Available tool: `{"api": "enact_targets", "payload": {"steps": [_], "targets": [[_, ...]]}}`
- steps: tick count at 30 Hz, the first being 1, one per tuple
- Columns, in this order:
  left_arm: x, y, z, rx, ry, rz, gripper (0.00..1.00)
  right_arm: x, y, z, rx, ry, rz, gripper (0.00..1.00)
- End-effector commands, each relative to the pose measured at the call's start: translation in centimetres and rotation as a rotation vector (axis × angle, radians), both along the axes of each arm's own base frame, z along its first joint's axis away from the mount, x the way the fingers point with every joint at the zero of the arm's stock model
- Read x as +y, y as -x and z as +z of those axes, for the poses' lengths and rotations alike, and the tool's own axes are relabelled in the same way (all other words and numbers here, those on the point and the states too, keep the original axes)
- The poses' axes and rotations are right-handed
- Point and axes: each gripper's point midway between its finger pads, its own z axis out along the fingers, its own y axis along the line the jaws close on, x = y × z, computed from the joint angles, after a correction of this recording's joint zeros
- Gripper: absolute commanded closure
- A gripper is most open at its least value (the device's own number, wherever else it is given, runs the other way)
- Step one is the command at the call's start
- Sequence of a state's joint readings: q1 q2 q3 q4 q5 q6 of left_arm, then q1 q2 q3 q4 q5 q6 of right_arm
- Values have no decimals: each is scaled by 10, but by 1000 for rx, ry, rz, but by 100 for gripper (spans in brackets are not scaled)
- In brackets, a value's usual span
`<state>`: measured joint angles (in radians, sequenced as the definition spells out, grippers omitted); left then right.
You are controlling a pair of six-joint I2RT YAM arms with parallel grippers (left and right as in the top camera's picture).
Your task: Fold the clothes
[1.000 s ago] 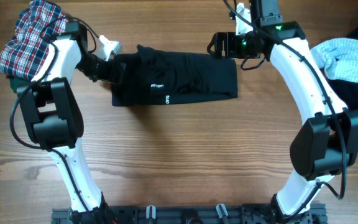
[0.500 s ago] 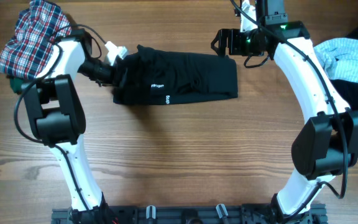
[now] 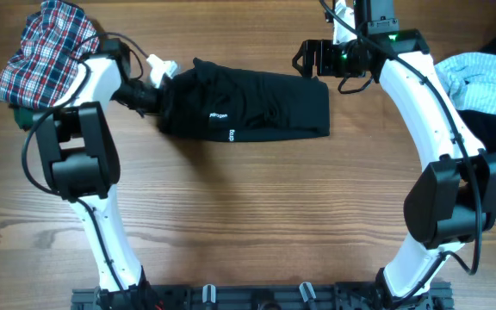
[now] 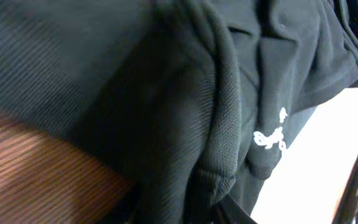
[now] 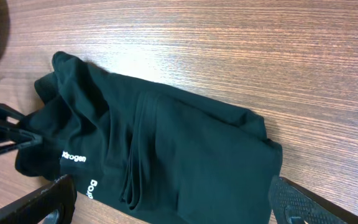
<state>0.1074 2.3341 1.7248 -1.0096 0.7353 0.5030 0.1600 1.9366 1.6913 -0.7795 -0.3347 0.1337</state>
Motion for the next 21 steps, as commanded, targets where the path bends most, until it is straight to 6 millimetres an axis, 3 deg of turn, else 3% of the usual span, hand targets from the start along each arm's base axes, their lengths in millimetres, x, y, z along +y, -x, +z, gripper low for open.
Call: {"api": "enact_targets", "payload": {"steps": [1,6,16,18,19,21], "targets": [[28,0,-6,70,18,122,81,-3,-5,24,-63,3,-4,0],[58,1,0,76,-55,182,80,-3,-5,24,-66,5,-1,1],[71,-4,27,5,-126,193,76,-3,-5,24,-69,9,7,1],[70,-5,28,0,-126,192,71,-3,-5,24,-68,9,7,1],[69,-5,28,0,-126,190,55,-3,-5,24,-68,9,7,1],[69,-5,28,0,-126,188,38,-3,-5,24,-68,9,7,0]]}}
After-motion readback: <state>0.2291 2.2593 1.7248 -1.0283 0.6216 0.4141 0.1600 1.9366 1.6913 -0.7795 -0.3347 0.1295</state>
